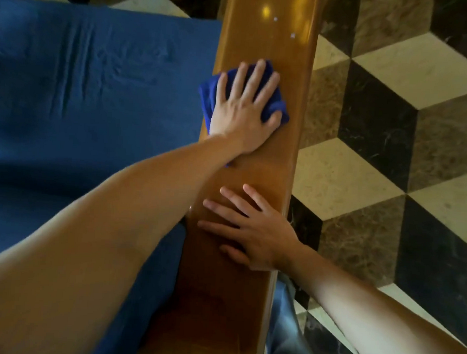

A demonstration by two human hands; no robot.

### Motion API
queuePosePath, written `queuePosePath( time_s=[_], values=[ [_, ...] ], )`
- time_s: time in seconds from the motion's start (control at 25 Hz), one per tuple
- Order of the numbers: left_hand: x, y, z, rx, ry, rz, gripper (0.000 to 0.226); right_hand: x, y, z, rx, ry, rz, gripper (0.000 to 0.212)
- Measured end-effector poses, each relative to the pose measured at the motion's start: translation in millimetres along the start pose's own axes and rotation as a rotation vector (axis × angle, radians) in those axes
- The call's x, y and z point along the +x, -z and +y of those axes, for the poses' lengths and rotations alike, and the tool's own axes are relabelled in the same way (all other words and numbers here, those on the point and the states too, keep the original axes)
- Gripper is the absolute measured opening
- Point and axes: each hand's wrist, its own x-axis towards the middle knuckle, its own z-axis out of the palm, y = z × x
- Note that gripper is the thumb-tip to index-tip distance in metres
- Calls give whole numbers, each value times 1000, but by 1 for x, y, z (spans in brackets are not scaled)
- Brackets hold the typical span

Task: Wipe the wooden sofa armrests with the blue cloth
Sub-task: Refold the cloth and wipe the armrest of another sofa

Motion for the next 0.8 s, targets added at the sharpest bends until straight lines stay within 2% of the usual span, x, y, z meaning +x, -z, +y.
queuePosePath(
  time_s=[0.12, 0.2, 0.36, 0.48, 0.52, 0.56, 0.6, 0.68, 0.72, 0.8],
  values=[
    [-57, 4, -11, 120, -266, -113, 71, 1, 6, -2, -3, -3, -33, 62],
    [-57, 4, -15, 127, -301, -148, 72, 3, 9, -4, 2, -3, -33, 62],
    [51, 15, -3, 19, -193, -80, 70, 3, 6, 2, 37, 10, 15, 63],
    [121, 21, -14, -57, 66, -1, 69, 3, 7, -2, 77, 32, -10, 63],
    [126, 16, -11, -85, 127, 16, 69, 2, 6, 0, 87, -18, 8, 62],
    [117, 11, -6, -113, 173, 36, 69, 3, 6, 3, 107, -131, 61, 61],
    [95, 7, -1, -108, 208, 55, 69, 6, 8, 10, 139, -321, 150, 60],
    [46, 2, 4, -79, 269, 89, 69, 19, 20, 46, 265, -797, 314, 62],
    [27, 1, 4, -69, 294, 69, 70, 31, 28, 70, 368, -971, 360, 64],
    [5, 0, 10, -50, 320, 2, 72, 54, 39, 110, 596, -1095, 483, 66]
  ],
)
